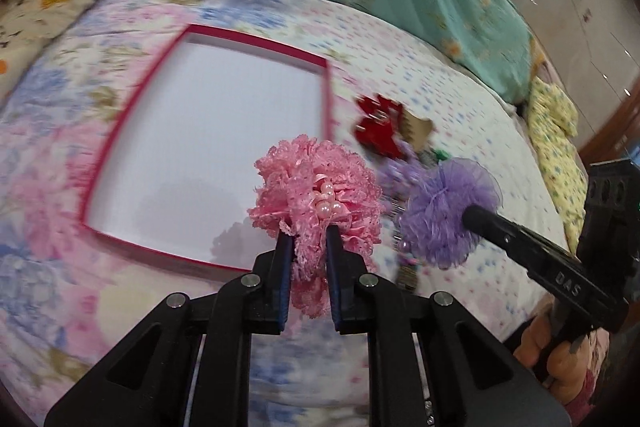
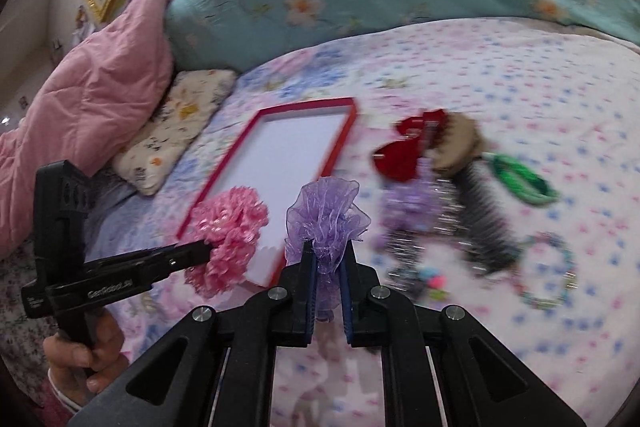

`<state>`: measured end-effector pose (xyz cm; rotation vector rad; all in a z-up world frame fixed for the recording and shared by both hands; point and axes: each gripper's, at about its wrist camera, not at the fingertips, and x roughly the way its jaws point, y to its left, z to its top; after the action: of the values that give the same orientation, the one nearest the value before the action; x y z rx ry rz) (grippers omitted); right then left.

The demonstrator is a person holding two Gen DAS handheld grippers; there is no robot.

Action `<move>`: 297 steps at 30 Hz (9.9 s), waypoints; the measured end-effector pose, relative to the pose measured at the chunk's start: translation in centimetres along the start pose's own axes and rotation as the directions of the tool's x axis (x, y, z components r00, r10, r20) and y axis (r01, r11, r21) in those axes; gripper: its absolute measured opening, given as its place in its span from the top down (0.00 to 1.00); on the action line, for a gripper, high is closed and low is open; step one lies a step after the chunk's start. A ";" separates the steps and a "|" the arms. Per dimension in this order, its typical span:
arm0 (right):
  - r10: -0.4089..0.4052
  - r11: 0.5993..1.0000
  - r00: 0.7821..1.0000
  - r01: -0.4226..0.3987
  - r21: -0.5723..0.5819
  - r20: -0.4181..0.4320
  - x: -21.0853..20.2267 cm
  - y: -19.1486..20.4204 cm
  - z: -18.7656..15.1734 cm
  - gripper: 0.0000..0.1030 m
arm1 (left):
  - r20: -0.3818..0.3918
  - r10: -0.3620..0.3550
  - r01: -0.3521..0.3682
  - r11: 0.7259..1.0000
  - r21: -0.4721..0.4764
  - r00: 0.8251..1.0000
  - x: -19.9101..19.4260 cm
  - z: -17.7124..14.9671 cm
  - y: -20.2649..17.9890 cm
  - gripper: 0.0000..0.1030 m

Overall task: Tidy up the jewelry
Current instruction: 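Carry the pink flower with the left tool while the right tool carries the lilac flower into the tray, then open both tools to release the two flowers inside the tray and withdraw, then grasp the red bow clip with the left tool while the right tool grasps the tan claw clip, then carry the red bow with the left tool while the right tool carries the claw clip into the tray, then open both tools to release the bow and claw clip in the tray and withdraw, then grasp the lilac scrunchie with the left tool while the right tool grasps the black comb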

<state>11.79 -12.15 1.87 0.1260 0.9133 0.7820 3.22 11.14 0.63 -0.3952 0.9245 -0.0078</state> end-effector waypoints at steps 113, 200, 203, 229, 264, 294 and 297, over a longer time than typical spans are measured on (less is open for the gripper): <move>-0.076 0.953 0.996 0.086 0.289 -0.045 8.6 -17.0 8.2 0.82 | -0.161 0.084 -0.043 0.970 0.241 0.983 16.5 9.6 -12.1 0.45; 0.082 0.992 0.992 -0.072 0.101 -0.099 20.0 0.3 9.1 0.91 | 0.045 0.205 -0.206 0.978 0.025 0.978 10.3 10.0 6.5 0.98; 0.085 0.992 0.991 -0.074 0.106 -0.103 20.1 0.2 9.1 0.91 | 0.034 0.208 -0.209 0.978 0.026 0.977 10.6 10.0 6.3 0.98; 0.089 0.979 0.996 -0.085 0.188 -0.014 8.6 -3.4 6.7 0.66 | 0.057 0.110 -0.109 0.994 -0.021 0.992 4.8 6.0 1.7 0.52; -0.050 0.959 0.998 0.055 0.278 -0.025 -0.3 -13.8 -0.3 0.65 | -0.062 -0.013 0.020 0.993 0.116 0.998 7.2 2.3 -9.1 0.52; -0.020 0.955 0.999 0.032 0.296 -0.043 2.0 -15.0 0.1 0.97 | -0.177 -0.026 0.066 0.973 0.222 0.984 15.1 3.6 -13.5 0.78; -0.017 0.952 1.000 0.022 0.307 -0.017 1.0 -15.0 0.2 0.99 | -0.156 -0.054 0.086 0.974 0.210 0.986 14.0 3.6 -13.3 0.80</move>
<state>20.56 -22.31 -4.87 0.3844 1.0439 0.6184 16.71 -2.46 -3.83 -0.2267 1.0452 -0.2040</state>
